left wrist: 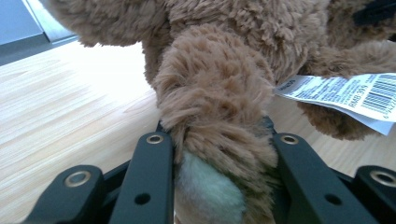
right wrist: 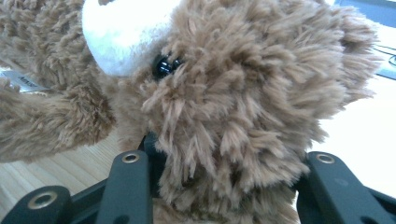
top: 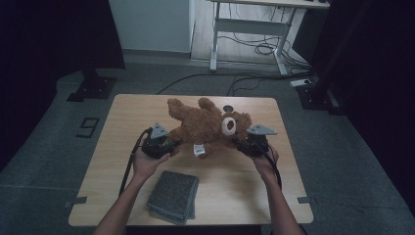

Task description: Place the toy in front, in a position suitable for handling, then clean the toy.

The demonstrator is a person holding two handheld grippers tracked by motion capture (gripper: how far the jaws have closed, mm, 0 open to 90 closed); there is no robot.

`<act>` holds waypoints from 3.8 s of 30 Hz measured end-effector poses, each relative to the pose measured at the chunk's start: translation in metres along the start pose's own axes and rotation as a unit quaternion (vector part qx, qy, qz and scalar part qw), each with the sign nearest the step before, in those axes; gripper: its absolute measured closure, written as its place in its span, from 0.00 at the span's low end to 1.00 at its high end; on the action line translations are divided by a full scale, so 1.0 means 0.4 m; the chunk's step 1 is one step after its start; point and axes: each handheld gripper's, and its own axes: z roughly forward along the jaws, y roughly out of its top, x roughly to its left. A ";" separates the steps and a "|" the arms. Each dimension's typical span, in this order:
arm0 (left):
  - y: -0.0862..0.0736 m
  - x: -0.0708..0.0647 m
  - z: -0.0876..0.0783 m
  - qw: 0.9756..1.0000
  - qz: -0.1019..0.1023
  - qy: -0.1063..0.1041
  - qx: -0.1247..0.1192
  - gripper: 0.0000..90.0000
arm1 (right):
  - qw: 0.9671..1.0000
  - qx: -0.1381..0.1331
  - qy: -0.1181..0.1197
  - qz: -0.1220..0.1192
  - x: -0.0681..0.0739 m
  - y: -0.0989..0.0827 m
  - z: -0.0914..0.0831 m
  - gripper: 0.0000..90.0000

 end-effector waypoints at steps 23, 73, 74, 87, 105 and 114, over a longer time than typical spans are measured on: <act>-0.097 0.006 0.083 0.995 -0.051 -0.021 0.081 0.46 | 0.998 0.060 0.027 0.021 -0.046 -0.123 0.049 0.50; -0.301 -0.074 -0.031 0.990 -0.023 -0.073 0.114 0.62 | 0.996 -0.019 -0.014 0.083 0.021 -0.239 -0.067 0.21; -0.301 -0.074 -0.031 0.990 -0.023 -0.073 0.114 0.67 | 0.996 -0.018 -0.014 0.083 0.022 -0.240 -0.068 0.21; -0.265 -0.045 -0.132 0.989 -0.055 -0.131 0.045 0.85 | 0.996 -0.018 -0.012 0.081 0.028 -0.245 -0.070 0.23; -0.228 0.011 -0.262 0.987 -0.086 -0.127 -0.048 0.85 | 0.997 -0.012 -0.002 0.073 0.047 -0.243 -0.063 0.23; -0.228 0.014 -0.259 0.986 -0.094 -0.122 -0.057 0.85 | 0.998 -0.019 0.016 0.064 0.077 -0.228 -0.059 0.23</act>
